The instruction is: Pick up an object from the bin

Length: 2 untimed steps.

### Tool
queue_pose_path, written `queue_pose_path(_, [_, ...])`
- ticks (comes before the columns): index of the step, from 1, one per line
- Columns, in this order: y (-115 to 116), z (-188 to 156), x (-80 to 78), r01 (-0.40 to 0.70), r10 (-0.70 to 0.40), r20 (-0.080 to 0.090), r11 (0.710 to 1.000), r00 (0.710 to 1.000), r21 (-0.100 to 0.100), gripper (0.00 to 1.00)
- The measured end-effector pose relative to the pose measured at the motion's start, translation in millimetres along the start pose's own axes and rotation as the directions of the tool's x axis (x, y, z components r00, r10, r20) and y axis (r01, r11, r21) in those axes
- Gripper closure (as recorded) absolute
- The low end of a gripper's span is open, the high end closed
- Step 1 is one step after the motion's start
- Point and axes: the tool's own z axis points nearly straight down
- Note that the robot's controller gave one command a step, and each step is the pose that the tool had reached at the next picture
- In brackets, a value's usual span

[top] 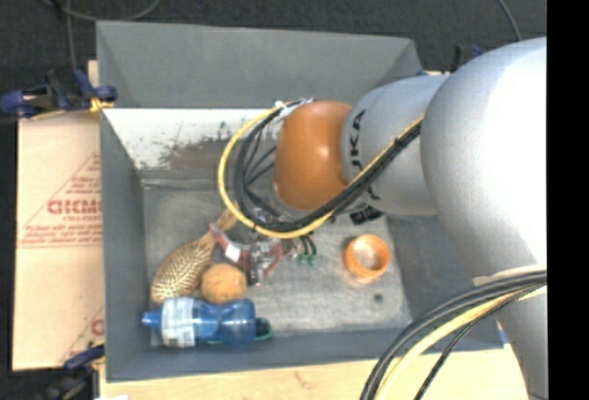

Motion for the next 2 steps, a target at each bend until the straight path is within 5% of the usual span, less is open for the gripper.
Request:
queue_pose_path(1, [0, 0, 0.0, 0.0, 0.0, 0.0, 1.0, 1.0, 0.0, 1.0])
queue_pose_path(2, [2, -40, 2.4, -0.044, 0.044, -0.018, 0.999, 0.999, 0.002, 1.0])
